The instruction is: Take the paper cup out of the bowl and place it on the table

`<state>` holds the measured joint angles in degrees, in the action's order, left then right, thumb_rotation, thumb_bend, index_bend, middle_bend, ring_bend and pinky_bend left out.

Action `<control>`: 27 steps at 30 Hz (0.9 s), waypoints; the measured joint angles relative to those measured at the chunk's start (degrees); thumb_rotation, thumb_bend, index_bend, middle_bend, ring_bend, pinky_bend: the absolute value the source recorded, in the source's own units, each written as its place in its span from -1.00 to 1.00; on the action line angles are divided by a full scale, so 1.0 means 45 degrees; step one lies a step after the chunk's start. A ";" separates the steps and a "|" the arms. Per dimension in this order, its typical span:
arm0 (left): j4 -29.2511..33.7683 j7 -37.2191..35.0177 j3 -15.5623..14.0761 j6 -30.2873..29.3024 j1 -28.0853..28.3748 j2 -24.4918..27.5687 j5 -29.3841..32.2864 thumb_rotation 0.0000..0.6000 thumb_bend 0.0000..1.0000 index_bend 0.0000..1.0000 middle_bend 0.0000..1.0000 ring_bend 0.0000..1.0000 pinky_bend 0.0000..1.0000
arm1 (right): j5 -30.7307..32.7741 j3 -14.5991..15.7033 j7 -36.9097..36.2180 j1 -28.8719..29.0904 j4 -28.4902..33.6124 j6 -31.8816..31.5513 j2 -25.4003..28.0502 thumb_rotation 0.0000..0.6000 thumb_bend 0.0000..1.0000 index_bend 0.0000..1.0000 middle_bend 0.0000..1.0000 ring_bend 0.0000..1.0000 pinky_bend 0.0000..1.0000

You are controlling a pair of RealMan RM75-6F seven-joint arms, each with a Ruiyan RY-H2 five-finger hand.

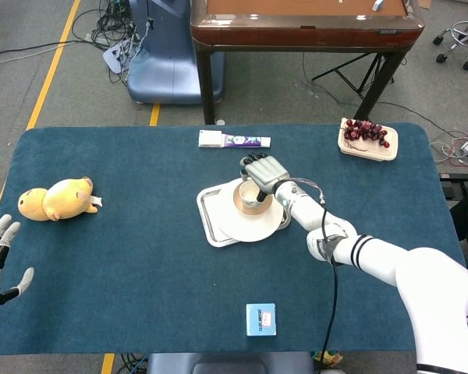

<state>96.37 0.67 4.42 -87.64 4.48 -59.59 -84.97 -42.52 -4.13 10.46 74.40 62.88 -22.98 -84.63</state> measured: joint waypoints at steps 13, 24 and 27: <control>-0.0015 0.0343 -0.0006 0.0053 0.0054 -0.0128 0.0035 1.00 -0.35 -1.00 -1.00 -1.00 -1.00 | 0.0843 0.0322 0.0570 0.0318 0.2133 -0.0750 0.1574 1.00 -0.58 -0.13 -0.72 -1.00 -0.85; -0.0004 0.0792 -0.0068 0.0128 0.0106 -0.0293 -0.0015 1.00 -0.35 -1.00 -1.00 -1.00 -1.00 | 0.1543 0.1047 0.1530 0.0173 0.5581 -0.2433 0.3816 1.00 -0.58 -0.13 -0.72 -1.00 -0.85; 0.0014 0.0973 -0.0078 0.0162 0.0137 -0.0352 -0.0025 1.00 -0.35 -1.00 -1.00 -1.00 -1.00 | 0.1554 0.1303 0.1810 -0.0068 0.6605 -0.3030 0.4443 1.00 -0.58 -0.13 -0.72 -1.00 -0.85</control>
<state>96.43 5.05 4.07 -86.91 5.10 -61.18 -85.08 -35.53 1.74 18.60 74.09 92.60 -36.61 -64.63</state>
